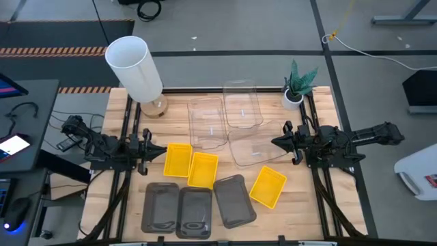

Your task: Stack baskets by color

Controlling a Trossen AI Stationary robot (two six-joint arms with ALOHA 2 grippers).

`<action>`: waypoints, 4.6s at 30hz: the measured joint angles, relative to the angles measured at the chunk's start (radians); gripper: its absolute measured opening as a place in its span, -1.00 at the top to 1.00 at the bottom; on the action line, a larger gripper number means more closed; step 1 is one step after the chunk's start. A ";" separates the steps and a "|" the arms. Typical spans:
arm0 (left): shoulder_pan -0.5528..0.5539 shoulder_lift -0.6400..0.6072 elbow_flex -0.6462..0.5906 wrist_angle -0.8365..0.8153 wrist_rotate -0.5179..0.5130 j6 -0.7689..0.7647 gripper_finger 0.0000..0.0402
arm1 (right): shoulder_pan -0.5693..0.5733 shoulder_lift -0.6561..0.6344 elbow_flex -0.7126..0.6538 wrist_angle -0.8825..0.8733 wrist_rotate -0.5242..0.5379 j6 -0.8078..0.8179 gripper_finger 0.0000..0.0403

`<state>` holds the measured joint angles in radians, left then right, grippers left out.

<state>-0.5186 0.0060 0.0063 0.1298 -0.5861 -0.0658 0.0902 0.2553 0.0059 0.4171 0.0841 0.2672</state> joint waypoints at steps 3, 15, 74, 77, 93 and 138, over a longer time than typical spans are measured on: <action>0.000 0.000 0.000 0.000 0.000 0.000 0.83 | 0.000 0.000 0.000 0.000 0.000 0.000 0.93; 0.000 0.000 0.000 0.000 0.000 0.000 0.86 | 0.000 0.000 0.000 0.000 0.000 0.000 0.93; 0.000 0.000 0.000 0.000 0.000 0.000 0.86 | -0.032 0.574 0.477 -0.395 0.256 0.306 0.65; 0.000 0.000 0.000 -0.001 0.000 0.000 0.84 | -0.034 0.649 0.552 -0.488 0.255 0.333 0.58; 0.000 0.000 0.000 -0.001 0.000 0.000 0.85 | -0.033 1.065 0.902 -0.786 0.125 0.383 0.51; 0.000 0.000 0.000 -0.001 0.000 0.000 0.82 | 0.008 1.777 1.594 -1.455 0.023 0.483 0.40</action>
<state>-0.5186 0.0063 0.0065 0.1291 -0.5860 -0.0658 0.0984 2.0320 1.6001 -1.0381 0.1067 0.7498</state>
